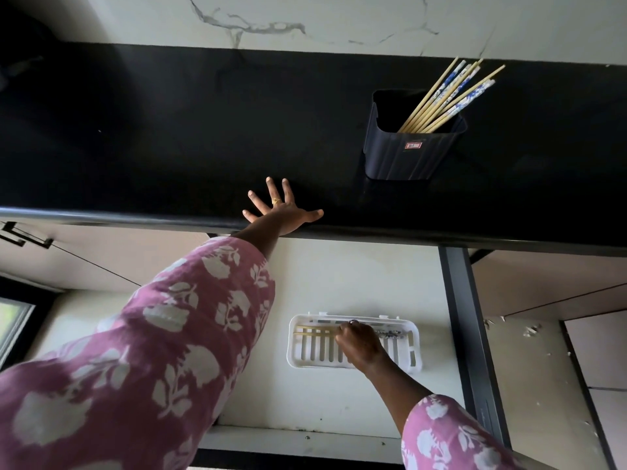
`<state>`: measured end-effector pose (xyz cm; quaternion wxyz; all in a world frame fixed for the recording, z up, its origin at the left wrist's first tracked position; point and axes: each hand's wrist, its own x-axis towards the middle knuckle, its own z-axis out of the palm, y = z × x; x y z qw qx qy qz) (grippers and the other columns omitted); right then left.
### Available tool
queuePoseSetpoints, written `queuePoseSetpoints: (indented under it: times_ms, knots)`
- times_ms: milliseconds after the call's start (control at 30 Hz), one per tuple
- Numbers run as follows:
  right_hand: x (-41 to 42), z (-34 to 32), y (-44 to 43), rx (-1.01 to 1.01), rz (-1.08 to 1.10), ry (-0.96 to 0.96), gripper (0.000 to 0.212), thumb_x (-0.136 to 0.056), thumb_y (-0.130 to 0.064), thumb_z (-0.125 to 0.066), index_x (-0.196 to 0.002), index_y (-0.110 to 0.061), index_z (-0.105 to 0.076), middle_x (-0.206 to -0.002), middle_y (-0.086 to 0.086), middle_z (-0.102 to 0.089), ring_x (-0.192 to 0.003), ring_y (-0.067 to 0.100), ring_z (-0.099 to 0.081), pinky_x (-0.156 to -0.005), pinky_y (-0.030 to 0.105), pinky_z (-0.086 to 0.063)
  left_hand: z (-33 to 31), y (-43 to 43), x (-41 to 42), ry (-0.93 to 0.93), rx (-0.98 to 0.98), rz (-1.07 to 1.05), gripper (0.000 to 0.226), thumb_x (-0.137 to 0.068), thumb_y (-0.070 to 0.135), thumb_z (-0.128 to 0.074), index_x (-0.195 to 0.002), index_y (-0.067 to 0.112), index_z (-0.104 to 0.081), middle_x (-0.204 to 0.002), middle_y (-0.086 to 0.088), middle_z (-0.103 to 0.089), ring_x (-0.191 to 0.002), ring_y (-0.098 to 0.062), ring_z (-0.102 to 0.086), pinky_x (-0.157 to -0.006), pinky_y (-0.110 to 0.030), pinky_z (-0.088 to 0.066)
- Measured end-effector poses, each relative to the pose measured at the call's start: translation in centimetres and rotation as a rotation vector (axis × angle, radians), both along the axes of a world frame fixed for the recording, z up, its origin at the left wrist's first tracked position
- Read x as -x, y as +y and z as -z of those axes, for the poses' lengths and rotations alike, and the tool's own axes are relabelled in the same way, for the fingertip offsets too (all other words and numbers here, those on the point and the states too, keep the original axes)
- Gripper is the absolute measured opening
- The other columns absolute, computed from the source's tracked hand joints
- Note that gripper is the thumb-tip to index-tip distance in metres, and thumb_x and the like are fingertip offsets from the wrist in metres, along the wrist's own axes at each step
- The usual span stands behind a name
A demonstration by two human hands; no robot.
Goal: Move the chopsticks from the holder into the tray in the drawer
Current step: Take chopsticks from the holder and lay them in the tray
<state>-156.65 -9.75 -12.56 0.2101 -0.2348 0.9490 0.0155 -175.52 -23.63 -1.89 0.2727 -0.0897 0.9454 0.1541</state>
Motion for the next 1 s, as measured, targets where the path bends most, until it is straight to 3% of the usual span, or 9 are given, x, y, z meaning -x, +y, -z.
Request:
queuePoseSetpoints:
  times_ms: [33, 67, 100, 200, 233, 500, 600, 800, 1000]
  knots:
    - [0.1, 0.4, 0.4, 0.006, 0.009, -0.008, 0.040, -0.009, -0.006, -0.085, -0.041, -0.013, -0.063, -0.041, 0.001, -0.059, -0.041, 0.016, -0.060, -0.035, 0.013, -0.040, -0.1, 0.1, 0.0, 0.002, 0.000, -0.003, 0.104, -0.078, 0.076, -0.045, -0.149, 0.032, 0.016, -0.155, 0.004, 0.029, -0.141, -0.042, 0.023, -0.111, -0.062, 0.003]
    - [0.3, 1.0, 0.9, 0.036, 0.016, 0.012, 0.042, -0.004, -0.009, -0.082, -0.039, -0.015, -0.060, -0.037, -0.003, -0.054, -0.035, 0.012, -0.055, -0.032, 0.011, -0.035, -0.2, 0.1, 0.0, 0.003, -0.002, -0.006, 0.103, -0.078, 0.076, -0.045, -0.149, 0.032, 0.016, -0.155, 0.005, 0.030, -0.141, -0.041, 0.024, -0.111, -0.062, 0.003]
    - [0.3, 1.2, 1.5, 0.037, -0.005, 0.014, 0.039, -0.010, -0.010, -0.081, -0.041, -0.017, -0.060, -0.039, -0.005, -0.054, -0.036, 0.010, -0.054, -0.032, 0.011, -0.036, -0.4, 0.1, 0.0, 0.003, -0.006, -0.009, 0.103, -0.078, 0.076, -0.045, -0.149, 0.032, 0.016, -0.155, 0.005, 0.030, -0.141, -0.041, 0.024, -0.111, -0.062, 0.004]
    - [0.9, -0.6, 2.9, 0.106, -0.182, 0.167, 0.012, -0.056, -0.008, -0.064, -0.054, -0.021, -0.063, -0.050, -0.007, -0.058, -0.045, 0.010, -0.058, -0.039, 0.016, -0.042, -0.7, 0.1, -0.1, -0.010, -0.012, -0.011, 0.103, -0.078, 0.076, -0.045, -0.149, 0.032, 0.016, -0.155, 0.005, 0.029, -0.141, -0.041, 0.024, -0.112, -0.062, 0.004]
    - [1.5, -1.1, 3.5, 0.148, -0.234, 0.242, 0.018, -0.064, -0.006, -0.056, -0.058, -0.021, -0.064, -0.054, -0.007, -0.059, -0.048, 0.010, -0.059, -0.040, 0.017, -0.044, -0.8, 0.0, -0.2, -0.019, -0.014, -0.011, 0.102, -0.079, 0.076, -0.044, -0.150, 0.032, 0.016, -0.156, 0.005, 0.029, -0.141, -0.041, 0.024, -0.112, -0.062, 0.004]
    - [8.6, -8.5, 9.1, 0.267, -0.129, 0.677, 0.033, -0.074, -0.006, -0.043, -0.078, -0.010, -0.076, -0.070, 0.004, -0.073, -0.057, 0.018, -0.068, -0.044, 0.021, -0.053, -1.2, 0.2, -0.2, -0.024, -0.032, -0.001, 0.100, -0.079, 0.077, -0.041, -0.150, 0.032, 0.014, -0.157, 0.005, 0.026, -0.142, -0.041, 0.022, -0.113, -0.062, 0.003]
    - [11.9, -11.1, 11.0, 0.251, -0.027, 0.829, 0.026, -0.077, -0.006, -0.051, -0.083, -0.012, -0.076, -0.075, 0.002, -0.074, -0.065, 0.017, -0.071, -0.057, 0.021, -0.056, -1.1, 0.0, -0.2, -0.025, -0.033, -0.002, 0.101, -0.079, 0.077, -0.041, -0.150, 0.032, 0.014, -0.157, 0.004, 0.026, -0.142, -0.042, 0.021, -0.113, -0.062, 0.003]
    - [18.4, -16.1, 13.5, 0.461, 0.445, 1.063, 0.017, -0.073, 0.003, -0.066, -0.088, 0.000, -0.074, -0.082, 0.014, -0.076, -0.069, 0.027, -0.073, -0.059, 0.031, -0.059, -0.9, 0.0, 0.2, -0.036, -0.035, -0.016, 0.101, -0.080, 0.075, -0.044, -0.150, 0.032, 0.016, -0.156, 0.004, 0.029, -0.141, -0.042, 0.023, -0.113, -0.062, 0.004]
    - [23.3, -20.0, 14.6, 0.690, 1.171, 0.834, 0.033, -0.092, -0.016, -0.057, -0.121, 0.000, -0.059, -0.121, 0.021, -0.063, -0.116, 0.034, -0.055, -0.093, 0.035, -0.045, -0.5, 0.0, 0.6, -0.049, -0.037, -0.029, 0.102, -0.080, 0.074, -0.045, -0.149, 0.033, 0.018, -0.154, 0.005, 0.032, -0.141, -0.041, 0.025, -0.112, -0.062, 0.004]
